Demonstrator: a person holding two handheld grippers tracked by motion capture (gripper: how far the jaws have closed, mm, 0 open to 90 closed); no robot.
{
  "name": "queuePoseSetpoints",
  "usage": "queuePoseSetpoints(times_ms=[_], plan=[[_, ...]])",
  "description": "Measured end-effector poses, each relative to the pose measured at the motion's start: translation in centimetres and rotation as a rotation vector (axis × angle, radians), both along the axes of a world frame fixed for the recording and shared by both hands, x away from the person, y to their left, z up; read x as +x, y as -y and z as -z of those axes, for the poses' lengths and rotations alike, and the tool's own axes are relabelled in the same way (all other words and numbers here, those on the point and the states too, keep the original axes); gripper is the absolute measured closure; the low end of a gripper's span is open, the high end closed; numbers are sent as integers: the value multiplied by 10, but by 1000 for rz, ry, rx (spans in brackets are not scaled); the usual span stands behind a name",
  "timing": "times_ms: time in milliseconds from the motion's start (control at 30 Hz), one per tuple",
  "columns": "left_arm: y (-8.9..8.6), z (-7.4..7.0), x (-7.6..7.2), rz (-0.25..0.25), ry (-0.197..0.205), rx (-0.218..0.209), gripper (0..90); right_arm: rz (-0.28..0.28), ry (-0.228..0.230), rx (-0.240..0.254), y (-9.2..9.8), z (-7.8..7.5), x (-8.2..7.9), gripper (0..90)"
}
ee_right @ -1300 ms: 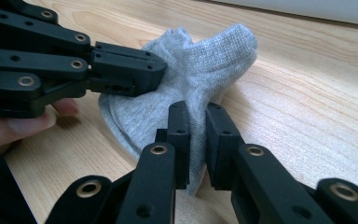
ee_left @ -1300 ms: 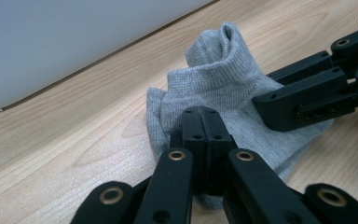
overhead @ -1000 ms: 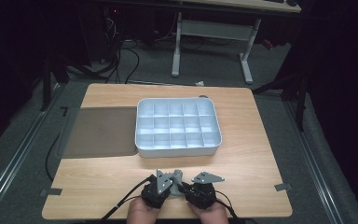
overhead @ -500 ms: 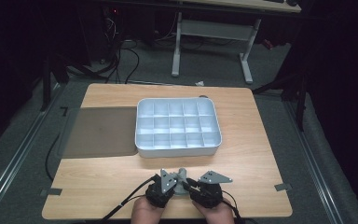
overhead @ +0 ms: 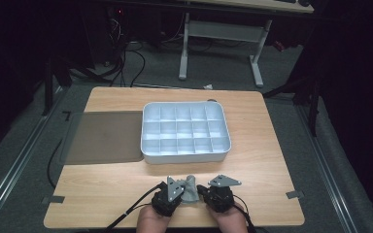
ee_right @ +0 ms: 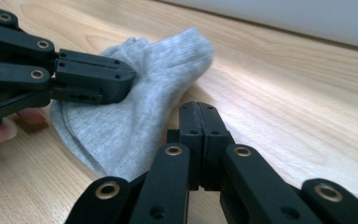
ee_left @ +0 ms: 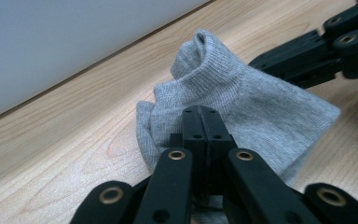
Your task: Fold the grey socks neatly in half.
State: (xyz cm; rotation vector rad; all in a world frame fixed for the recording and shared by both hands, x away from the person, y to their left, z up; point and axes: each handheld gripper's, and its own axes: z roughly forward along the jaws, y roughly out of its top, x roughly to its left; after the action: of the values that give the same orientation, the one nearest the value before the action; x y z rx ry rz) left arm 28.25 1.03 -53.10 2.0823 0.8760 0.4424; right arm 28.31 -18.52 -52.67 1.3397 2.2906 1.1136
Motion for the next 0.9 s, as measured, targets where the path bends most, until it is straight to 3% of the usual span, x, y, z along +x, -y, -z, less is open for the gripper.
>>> queuePoseSetpoints(times_ms=[133, 333, 433, 467, 600, 700, 900], plan=[[0, 0, 0, 0, 2, 2, 900, -9, -19, -3, -6, 4, 2, 900], [1, 0, -2, -4, 12, 8, 900, -32, -17, 37, -14, 3, -1, 900], [2, 0, -2, -1, 17, 16, 900, -43, 9, 62, -17, -1, -3, 900], [3, 0, -3, -5, 23, 21, 900, -54, 45, 73, -20, -6, -8, 900], [3, 0, -3, -3, 25, 24, 900, -51, 53, 82, -21, -6, -10, 900], [2, -2, -2, 7, -3, 13, 899, -41, 47, 88, -19, -6, -9, 900], [-3, -7, -3, 10, -13, -32, 856, -24, 47, 77, -16, -3, -8, 900]])
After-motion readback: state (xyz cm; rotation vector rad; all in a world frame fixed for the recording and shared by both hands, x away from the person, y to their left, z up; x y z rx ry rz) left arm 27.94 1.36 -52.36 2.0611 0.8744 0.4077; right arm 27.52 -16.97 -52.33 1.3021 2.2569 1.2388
